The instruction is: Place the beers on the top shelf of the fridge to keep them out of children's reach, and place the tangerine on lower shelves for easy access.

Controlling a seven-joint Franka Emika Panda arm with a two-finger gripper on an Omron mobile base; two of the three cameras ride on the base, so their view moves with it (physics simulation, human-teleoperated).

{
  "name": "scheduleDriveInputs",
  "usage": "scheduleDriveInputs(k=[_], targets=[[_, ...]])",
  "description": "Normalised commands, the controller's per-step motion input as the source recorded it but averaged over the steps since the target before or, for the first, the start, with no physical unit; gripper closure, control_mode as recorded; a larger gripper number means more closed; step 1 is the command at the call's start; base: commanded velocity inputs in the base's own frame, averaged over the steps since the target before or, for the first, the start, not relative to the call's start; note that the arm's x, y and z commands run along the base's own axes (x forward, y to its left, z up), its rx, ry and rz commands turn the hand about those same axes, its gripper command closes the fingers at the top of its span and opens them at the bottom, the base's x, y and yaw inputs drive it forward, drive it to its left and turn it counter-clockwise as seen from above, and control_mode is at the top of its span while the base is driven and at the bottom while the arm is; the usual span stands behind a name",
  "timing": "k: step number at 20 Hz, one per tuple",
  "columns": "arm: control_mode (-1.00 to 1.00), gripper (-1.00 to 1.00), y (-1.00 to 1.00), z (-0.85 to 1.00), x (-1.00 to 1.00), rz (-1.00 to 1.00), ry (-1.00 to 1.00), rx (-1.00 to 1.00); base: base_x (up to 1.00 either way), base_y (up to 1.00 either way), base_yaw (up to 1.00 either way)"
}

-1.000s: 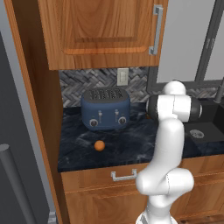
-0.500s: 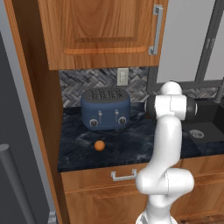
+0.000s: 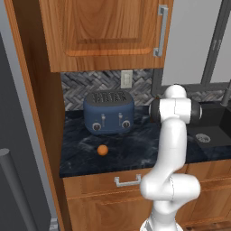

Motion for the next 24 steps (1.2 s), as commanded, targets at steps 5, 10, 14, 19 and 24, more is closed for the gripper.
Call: scheduleDriveInputs(k=[5,10,14,19,24], targets=[[-1.0,1.0,0.0,0.0,0.0,0.02,0.01,0.0,0.0,0.0,0.0],[-1.0,1.0,0.0,0.08,-0.26,0.01,-0.06,0.0,0.0,0.0,0.0],[-1.0,1.0,0.0,0.71,-0.78,0.0,-0.2,0.0,0.0,0.0,0.0],[-1.0,1.0,0.0,0.67,-0.98,-0.02,-0.09,-0.04,0.0,0.0,0.0],[-1.0,1.0,0.0,0.87,-1.0,-0.06,0.0,-0.06,0.0,0.0,0.0]])
